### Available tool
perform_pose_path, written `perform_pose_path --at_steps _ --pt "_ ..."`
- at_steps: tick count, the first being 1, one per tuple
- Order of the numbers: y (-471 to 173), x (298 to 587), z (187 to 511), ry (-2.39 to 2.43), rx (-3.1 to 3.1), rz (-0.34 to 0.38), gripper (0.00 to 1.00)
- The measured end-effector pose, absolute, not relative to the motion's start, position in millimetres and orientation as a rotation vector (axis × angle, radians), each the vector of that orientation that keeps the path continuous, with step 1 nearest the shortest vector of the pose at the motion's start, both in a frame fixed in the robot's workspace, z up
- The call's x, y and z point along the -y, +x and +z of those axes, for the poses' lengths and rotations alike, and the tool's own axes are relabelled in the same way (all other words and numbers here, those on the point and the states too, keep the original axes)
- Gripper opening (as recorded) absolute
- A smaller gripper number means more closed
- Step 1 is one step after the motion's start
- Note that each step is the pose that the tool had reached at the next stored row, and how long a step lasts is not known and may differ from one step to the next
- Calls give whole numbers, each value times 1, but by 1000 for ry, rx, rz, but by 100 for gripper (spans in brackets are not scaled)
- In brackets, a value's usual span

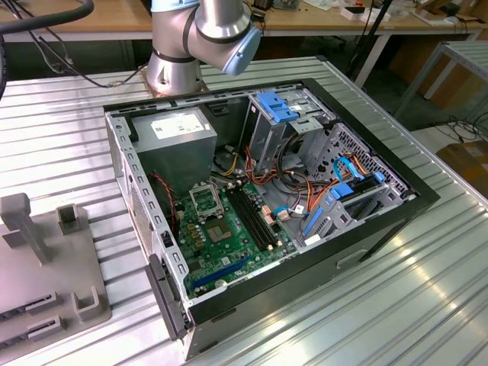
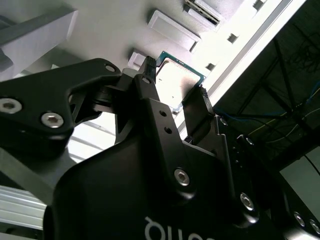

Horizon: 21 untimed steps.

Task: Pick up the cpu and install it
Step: 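Pick up the cpu and move it towards the insertion slot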

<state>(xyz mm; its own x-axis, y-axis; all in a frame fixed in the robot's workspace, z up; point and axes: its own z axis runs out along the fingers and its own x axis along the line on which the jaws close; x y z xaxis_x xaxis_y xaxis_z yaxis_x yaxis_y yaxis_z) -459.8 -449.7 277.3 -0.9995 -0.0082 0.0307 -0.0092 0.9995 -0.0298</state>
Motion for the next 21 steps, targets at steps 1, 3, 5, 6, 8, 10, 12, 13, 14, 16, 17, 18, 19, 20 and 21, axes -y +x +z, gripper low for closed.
perform_pose_path --at_steps 1,3,5,6,8,10,12,13,14,16,17,18,19,20,21 --pt "-460 450 278 14 3111 47 47" --pt "-460 450 279 13 3111 47 47" --pt "-460 450 280 13 3111 47 47" --pt "-460 450 280 14 3111 47 47" --pt "-460 450 281 14 3111 47 47" --pt "-460 450 287 13 3111 47 47" --pt "-460 450 294 13 3111 46 47" --pt "-460 450 295 14 3111 46 47" --pt "-460 450 295 13 3111 46 47" --pt "-460 450 295 13 3111 47 47" --pt "-460 450 295 14 3111 47 47" --pt "-460 450 296 13 3110 47 47" --pt "-460 450 298 13 3111 47 47" --pt "-460 450 300 13 3110 47 47" --pt "-460 450 301 14 3111 47 47"
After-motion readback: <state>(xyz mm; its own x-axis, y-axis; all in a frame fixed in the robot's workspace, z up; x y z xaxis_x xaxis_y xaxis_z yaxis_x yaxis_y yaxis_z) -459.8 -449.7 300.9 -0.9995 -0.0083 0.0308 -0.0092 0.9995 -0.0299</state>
